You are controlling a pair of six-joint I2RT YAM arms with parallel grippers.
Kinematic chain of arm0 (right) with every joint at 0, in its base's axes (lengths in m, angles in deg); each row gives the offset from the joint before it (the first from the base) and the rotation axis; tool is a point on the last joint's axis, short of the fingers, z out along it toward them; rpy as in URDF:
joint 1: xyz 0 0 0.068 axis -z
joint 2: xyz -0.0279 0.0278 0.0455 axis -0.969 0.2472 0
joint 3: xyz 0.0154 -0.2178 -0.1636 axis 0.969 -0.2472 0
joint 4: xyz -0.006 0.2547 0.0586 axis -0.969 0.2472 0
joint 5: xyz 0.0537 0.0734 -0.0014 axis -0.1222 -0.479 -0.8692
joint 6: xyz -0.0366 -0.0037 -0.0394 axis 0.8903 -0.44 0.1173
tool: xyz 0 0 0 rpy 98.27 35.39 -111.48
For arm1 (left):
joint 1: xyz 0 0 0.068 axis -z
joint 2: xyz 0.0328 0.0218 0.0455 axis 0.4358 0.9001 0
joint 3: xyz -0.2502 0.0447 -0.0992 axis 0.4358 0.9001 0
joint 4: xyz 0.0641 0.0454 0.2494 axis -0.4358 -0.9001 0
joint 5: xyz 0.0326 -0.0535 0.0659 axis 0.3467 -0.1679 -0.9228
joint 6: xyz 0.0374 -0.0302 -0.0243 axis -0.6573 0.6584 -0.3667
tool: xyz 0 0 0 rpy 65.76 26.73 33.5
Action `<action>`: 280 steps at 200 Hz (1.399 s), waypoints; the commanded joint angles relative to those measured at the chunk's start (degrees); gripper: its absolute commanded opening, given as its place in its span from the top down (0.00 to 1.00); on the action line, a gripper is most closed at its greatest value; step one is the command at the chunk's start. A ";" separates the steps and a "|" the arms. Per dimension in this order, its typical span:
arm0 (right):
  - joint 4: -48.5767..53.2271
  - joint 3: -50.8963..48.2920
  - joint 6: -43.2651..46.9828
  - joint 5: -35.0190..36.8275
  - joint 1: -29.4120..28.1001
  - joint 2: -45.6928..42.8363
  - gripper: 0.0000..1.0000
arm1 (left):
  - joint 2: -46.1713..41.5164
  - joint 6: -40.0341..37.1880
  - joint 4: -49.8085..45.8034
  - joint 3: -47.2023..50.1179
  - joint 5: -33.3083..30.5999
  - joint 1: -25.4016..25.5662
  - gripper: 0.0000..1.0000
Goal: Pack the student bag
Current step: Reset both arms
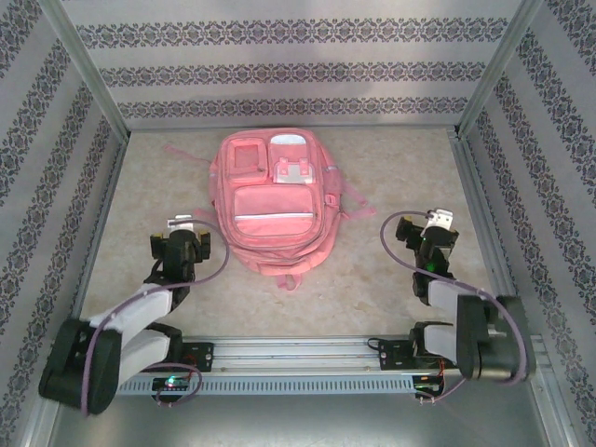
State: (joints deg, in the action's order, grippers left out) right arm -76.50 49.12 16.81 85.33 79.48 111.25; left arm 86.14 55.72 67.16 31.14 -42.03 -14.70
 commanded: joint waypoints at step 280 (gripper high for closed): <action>-19.60 4.01 4.16 -2.21 -4.14 15.31 0.02 | 29.20 0.03 59.44 5.91 20.05 -11.14 0.00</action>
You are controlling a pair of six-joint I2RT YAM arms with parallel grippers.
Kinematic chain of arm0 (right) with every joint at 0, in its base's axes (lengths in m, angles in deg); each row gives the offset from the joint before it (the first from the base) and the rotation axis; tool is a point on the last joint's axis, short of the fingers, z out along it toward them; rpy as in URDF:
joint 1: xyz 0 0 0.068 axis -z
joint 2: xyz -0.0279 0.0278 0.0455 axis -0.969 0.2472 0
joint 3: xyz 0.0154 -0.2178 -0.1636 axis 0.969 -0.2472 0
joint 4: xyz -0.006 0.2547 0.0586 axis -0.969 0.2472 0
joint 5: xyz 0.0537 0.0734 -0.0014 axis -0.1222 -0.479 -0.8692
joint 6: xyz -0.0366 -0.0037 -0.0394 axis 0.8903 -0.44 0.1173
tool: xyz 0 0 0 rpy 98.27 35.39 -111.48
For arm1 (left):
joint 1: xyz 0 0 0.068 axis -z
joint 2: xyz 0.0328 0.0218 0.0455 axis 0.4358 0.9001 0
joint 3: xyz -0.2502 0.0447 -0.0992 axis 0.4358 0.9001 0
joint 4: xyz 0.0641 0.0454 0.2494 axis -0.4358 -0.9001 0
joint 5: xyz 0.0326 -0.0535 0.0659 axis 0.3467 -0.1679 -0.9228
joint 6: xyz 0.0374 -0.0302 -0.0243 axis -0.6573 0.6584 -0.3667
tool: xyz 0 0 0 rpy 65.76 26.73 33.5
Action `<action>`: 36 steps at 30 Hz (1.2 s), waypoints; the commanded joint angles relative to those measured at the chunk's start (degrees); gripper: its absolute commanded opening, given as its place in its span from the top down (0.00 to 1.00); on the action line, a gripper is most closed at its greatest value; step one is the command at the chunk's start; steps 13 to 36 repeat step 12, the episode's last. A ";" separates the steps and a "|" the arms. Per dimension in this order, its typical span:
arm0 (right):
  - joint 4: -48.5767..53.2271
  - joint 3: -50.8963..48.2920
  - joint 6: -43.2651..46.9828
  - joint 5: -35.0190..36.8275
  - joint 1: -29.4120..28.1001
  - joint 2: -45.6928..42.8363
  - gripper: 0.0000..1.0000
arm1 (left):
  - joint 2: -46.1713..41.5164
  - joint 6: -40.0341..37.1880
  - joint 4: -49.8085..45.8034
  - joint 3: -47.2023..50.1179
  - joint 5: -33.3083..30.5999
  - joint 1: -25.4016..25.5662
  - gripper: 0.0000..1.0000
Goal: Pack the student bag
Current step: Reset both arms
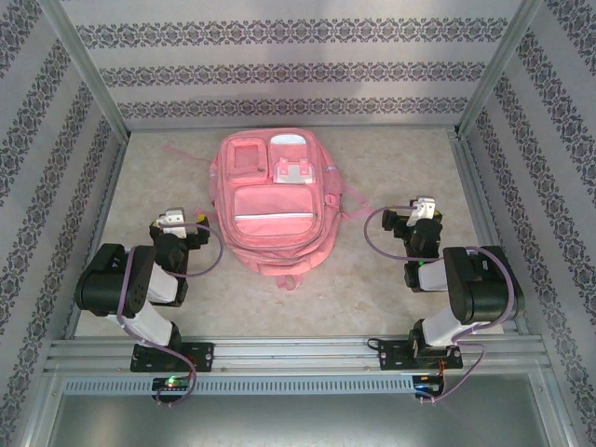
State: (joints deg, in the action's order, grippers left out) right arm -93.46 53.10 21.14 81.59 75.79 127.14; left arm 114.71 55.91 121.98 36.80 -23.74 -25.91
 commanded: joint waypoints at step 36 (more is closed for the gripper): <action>-2.72 -0.02 -0.67 3.02 -0.45 -0.53 0.02 | 0.44 0.19 4.51 0.47 0.84 -0.03 0.00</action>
